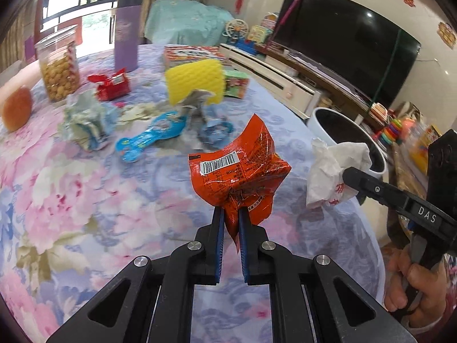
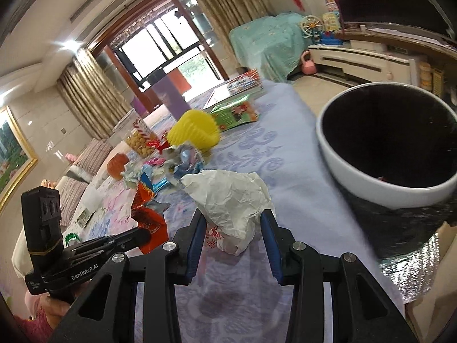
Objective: Collect trash
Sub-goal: 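Carry the wrapper and tissue over the white bin and open both tools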
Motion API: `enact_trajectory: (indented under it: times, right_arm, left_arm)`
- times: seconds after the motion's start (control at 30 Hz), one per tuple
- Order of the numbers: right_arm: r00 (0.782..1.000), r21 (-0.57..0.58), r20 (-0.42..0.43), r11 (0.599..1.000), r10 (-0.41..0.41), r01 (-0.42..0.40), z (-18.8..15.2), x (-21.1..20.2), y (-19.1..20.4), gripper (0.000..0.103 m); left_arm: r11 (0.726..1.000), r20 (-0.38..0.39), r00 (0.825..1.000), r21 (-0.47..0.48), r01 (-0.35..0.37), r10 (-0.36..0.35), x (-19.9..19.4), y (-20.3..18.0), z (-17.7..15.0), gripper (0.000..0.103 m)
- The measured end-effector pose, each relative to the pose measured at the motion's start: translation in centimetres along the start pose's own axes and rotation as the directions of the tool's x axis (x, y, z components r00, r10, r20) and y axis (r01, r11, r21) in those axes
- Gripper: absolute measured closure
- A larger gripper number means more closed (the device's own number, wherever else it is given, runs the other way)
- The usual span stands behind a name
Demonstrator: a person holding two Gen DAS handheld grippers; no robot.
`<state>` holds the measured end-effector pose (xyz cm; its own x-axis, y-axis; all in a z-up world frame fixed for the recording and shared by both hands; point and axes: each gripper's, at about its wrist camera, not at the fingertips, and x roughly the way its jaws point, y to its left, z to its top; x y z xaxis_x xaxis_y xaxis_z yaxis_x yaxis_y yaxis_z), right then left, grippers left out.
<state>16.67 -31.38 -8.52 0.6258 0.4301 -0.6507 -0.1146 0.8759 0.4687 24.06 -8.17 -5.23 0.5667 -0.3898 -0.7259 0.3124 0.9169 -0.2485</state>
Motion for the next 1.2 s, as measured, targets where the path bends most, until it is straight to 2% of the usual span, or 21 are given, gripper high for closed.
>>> enact_trajectory:
  times: [0.53, 1.2]
  right_arm:
    - [0.995, 0.053, 0.066, 0.996, -0.070, 0.067, 0.7, -3.6, -3.7, 0.063]
    - [0.984, 0.106, 0.116, 0.986, -0.138, 0.126, 2.0, -6.4, -7.4, 0.063]
  left_arm:
    - [0.995, -0.027, 0.998, 0.081, 0.065, -0.063, 3.2, -4.7, 2.0, 0.095]
    - [0.981, -0.036, 0.994, 0.163, 0.106, -0.101, 6.3, -9.3, 4.7, 0.095]
